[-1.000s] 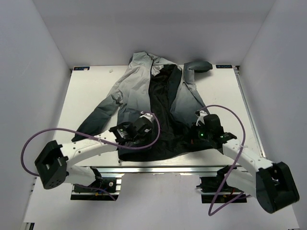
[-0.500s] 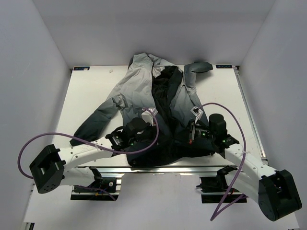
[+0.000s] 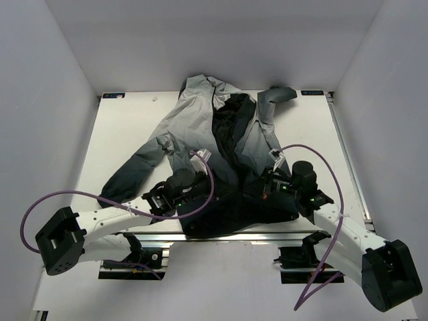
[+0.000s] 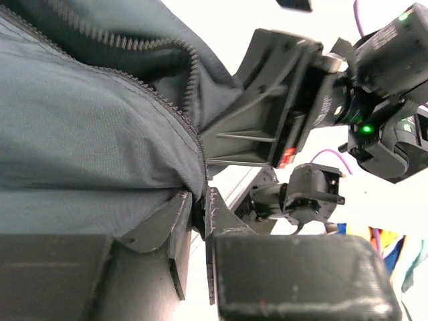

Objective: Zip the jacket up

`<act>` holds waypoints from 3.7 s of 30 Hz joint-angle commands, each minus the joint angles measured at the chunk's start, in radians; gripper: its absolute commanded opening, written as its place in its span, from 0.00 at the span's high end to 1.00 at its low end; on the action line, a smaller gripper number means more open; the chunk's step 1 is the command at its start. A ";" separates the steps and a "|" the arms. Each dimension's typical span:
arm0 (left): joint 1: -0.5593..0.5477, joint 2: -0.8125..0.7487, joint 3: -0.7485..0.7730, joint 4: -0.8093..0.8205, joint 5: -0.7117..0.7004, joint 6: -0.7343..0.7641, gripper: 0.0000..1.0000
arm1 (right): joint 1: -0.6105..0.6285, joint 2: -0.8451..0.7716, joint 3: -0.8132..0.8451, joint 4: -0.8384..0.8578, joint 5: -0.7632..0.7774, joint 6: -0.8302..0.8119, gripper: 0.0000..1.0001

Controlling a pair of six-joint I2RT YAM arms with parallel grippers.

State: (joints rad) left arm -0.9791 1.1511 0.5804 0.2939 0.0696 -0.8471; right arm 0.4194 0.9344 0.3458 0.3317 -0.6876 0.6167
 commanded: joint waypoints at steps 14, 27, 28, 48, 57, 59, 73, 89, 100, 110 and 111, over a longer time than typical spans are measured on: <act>-0.001 0.016 -0.059 -0.097 -0.122 0.003 1.00 | 0.056 0.092 -0.076 -0.304 0.293 -0.103 0.76; -0.001 0.035 -0.047 -0.105 -0.110 0.017 1.00 | 0.091 0.054 -0.107 -0.365 0.333 -0.080 0.66; -0.003 0.036 -0.045 -0.104 -0.105 0.020 1.00 | 0.091 0.049 -0.108 -0.373 0.336 -0.084 0.66; -0.003 0.071 -0.024 -0.113 -0.080 0.040 1.00 | 0.094 0.007 -0.080 -0.436 0.318 -0.106 0.71; -0.003 0.079 -0.019 -0.111 -0.074 0.046 1.00 | 0.094 -0.008 -0.088 -0.438 0.321 -0.109 1.00; -0.001 0.082 -0.013 -0.117 -0.073 0.049 1.00 | 0.094 -0.014 -0.084 -0.409 0.295 -0.106 1.00; -0.003 0.012 0.121 -0.190 -0.183 0.146 1.00 | 0.094 -0.054 0.154 0.046 -0.039 -0.003 1.00; -0.003 0.016 0.167 -0.119 -0.091 0.181 1.00 | 0.096 -0.031 0.101 0.006 0.042 -0.049 1.00; -0.015 0.047 0.145 -0.050 0.111 0.169 1.00 | 0.099 0.034 0.121 0.084 0.197 -0.020 1.00; -0.016 -0.094 0.111 -0.150 -0.043 0.200 1.00 | 0.099 -0.166 0.059 0.101 0.252 -0.012 1.00; -0.015 -0.122 0.113 -0.157 -0.063 0.204 1.00 | 0.099 -0.180 0.055 0.092 0.255 -0.012 1.00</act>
State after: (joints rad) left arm -0.9867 1.1130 0.6945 0.1581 0.0669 -0.6689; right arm 0.5175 0.8051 0.4194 0.3733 -0.4595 0.6136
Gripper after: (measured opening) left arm 0.226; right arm 0.071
